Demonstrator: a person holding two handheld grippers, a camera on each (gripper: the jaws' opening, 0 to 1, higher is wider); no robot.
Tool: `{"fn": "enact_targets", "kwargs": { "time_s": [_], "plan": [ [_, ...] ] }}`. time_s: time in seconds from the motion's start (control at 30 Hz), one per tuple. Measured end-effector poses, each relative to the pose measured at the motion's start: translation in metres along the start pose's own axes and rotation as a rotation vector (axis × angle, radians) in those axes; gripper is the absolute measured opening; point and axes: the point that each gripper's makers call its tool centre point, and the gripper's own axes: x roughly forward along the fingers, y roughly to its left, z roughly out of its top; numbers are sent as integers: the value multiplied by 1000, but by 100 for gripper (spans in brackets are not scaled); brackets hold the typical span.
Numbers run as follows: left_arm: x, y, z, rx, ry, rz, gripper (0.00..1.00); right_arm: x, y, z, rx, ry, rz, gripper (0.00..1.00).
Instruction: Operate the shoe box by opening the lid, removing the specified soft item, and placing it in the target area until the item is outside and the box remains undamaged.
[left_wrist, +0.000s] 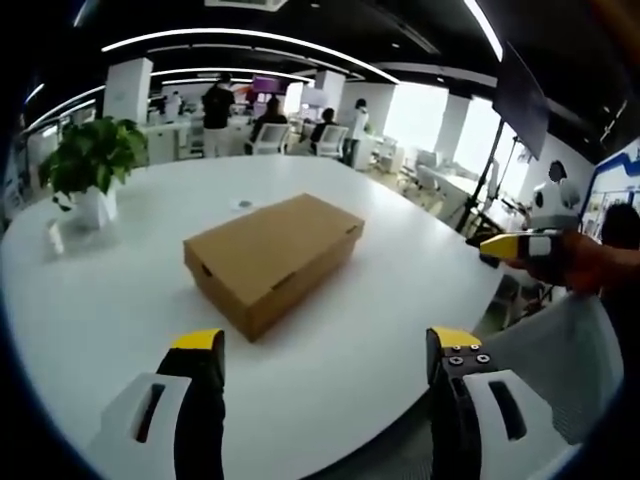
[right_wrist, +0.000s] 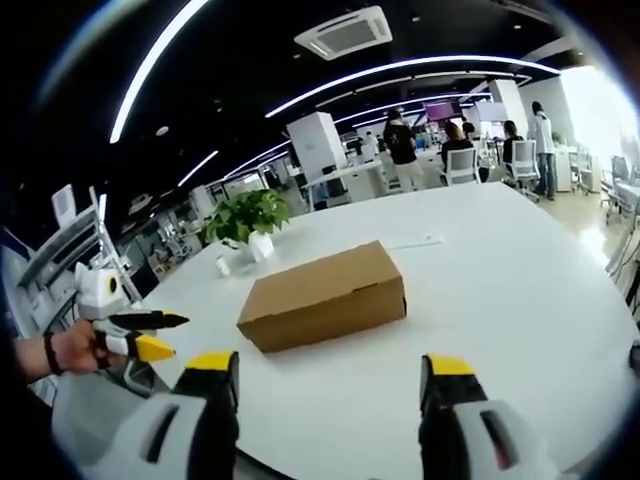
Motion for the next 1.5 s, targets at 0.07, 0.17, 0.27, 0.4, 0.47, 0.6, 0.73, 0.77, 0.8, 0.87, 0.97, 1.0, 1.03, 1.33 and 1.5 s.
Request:
{"fn": "enact_targets", "kwargs": {
  "time_s": [0.07,0.17,0.27,0.4,0.47,0.6,0.73,0.77,0.8,0.87,0.97,1.0,1.03,1.33,1.5],
  "plan": [
    [-1,0,1,-5,-1,1,85,3,2,-1,-9,9,7,73],
    [-1,2,1,-9,-1,6,85,7,5,-5,-33,34,18,73],
    [-1,7,1,-23,-3,15,85,8,7,-9,-45,53,25,73],
    [-1,13,3,-54,-15,23,84,12,7,-12,-62,72,32,73],
    [-1,14,2,-63,-12,26,84,14,8,-13,-66,79,39,73],
    [0,16,2,-73,-7,29,83,22,12,-18,-90,106,64,74],
    [3,18,3,-92,-7,27,83,29,13,-18,-97,110,80,74],
    [5,19,3,-97,-7,26,84,32,13,-18,-95,113,86,74],
    [5,20,2,-98,-4,28,84,34,12,-19,-96,118,88,74],
    [6,20,3,-95,-1,31,84,39,11,-19,-103,125,93,74],
    [9,21,3,-97,8,34,85,44,8,-16,-114,131,99,73],
    [13,23,5,-104,2,35,85,48,7,-14,-116,131,103,73],
    [15,23,5,-116,6,34,84,51,5,-12,-119,130,104,73],
    [38,16,2,-119,28,17,85,68,-13,2,-140,134,100,72],
    [49,17,0,-126,62,7,88,77,-25,5,-142,151,92,67]
  ]
}}
